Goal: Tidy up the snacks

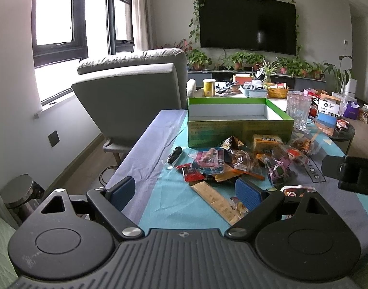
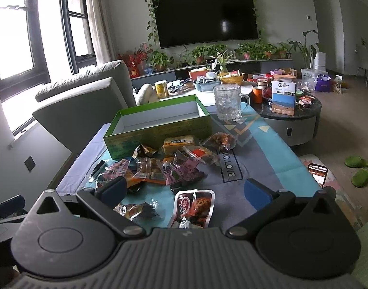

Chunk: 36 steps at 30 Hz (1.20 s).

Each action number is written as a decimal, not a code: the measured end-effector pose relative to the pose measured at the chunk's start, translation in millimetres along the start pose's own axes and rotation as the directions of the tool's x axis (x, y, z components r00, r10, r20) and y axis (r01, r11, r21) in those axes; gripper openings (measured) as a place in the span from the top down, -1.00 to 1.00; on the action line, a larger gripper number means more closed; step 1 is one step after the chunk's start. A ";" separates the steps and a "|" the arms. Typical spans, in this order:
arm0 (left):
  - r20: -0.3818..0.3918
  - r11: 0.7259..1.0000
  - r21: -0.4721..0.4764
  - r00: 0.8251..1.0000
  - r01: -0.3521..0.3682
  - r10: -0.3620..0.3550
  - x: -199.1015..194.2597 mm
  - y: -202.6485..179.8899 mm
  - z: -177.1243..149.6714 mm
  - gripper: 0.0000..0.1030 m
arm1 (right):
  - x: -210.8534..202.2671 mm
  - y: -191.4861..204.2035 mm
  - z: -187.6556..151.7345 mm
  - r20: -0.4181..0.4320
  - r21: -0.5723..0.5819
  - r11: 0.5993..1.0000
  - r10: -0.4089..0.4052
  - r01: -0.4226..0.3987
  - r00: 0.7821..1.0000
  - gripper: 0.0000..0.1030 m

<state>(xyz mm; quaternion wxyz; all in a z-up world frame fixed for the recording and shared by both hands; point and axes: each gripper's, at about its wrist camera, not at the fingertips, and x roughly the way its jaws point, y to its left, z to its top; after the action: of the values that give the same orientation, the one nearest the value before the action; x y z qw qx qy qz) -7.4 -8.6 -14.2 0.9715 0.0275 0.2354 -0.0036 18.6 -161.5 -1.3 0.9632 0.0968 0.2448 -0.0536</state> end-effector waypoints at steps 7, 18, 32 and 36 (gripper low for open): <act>-0.009 1.000 -0.005 1.000 -0.002 0.002 1.9 0.0 0.9 -0.74 | 1.0 0.2 -1.0 -0.001 -0.005 1.000 -0.001 0.001 1.000 0.10; -0.011 1.000 -0.011 1.000 -0.006 0.006 0.7 1.5 0.7 -0.74 | -1.3 -1.1 -0.9 0.005 0.002 1.000 -0.007 0.007 1.000 0.10; -0.013 1.000 -0.017 1.000 -0.010 0.010 -0.2 2.4 -1.8 -0.74 | -1.6 -2.3 -1.1 0.007 0.007 1.000 -0.012 0.012 1.000 0.10; -0.018 0.999 -0.030 1.000 -0.017 0.017 1.7 4.7 -2.7 -0.74 | -1.8 -3.5 -1.3 0.011 0.012 1.000 -0.015 0.015 1.000 0.10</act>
<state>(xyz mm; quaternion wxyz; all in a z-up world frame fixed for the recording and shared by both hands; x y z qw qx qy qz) -7.1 -3.8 -17.2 0.9696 0.0150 0.2439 0.0083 15.9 -164.6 -2.1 0.9636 0.1002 0.2397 -0.0630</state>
